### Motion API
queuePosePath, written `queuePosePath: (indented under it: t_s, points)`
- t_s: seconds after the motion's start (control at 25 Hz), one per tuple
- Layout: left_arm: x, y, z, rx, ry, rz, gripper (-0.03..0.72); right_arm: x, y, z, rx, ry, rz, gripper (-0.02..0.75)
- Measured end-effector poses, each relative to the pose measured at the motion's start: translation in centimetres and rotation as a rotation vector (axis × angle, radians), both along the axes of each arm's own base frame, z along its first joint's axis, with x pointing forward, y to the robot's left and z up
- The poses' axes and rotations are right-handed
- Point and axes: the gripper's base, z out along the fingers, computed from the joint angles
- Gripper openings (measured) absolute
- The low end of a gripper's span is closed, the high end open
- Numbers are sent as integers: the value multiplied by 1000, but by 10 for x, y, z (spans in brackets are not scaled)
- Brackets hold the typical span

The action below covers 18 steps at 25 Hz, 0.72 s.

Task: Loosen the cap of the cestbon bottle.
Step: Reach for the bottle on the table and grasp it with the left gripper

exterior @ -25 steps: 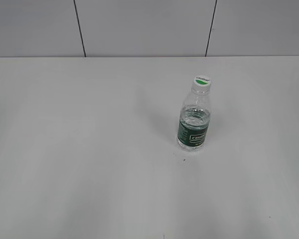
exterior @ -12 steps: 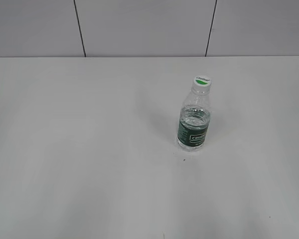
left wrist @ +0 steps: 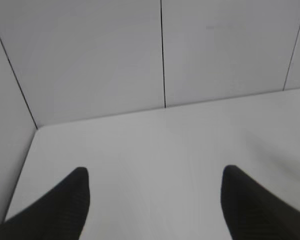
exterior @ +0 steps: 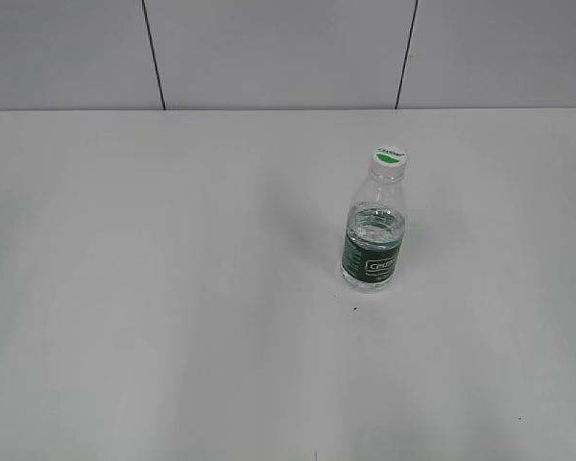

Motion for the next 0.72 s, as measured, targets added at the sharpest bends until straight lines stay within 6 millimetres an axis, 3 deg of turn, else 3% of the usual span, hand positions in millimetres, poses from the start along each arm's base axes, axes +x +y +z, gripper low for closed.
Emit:
queuePosePath:
  t_s: [0.16, 0.32, 0.72]
  points:
    - [34, -4, 23, 31, -84, -15, 496, 0, 0, 0, 0, 0, 0, 588]
    - [76, -9, 30, 35, -119, -26, 496, 0, 0, 0, 0, 0, 0, 588]
    - [191, -23, 10, 101, -172, -59, 496, 0, 0, 0, 0, 0, 0, 588]
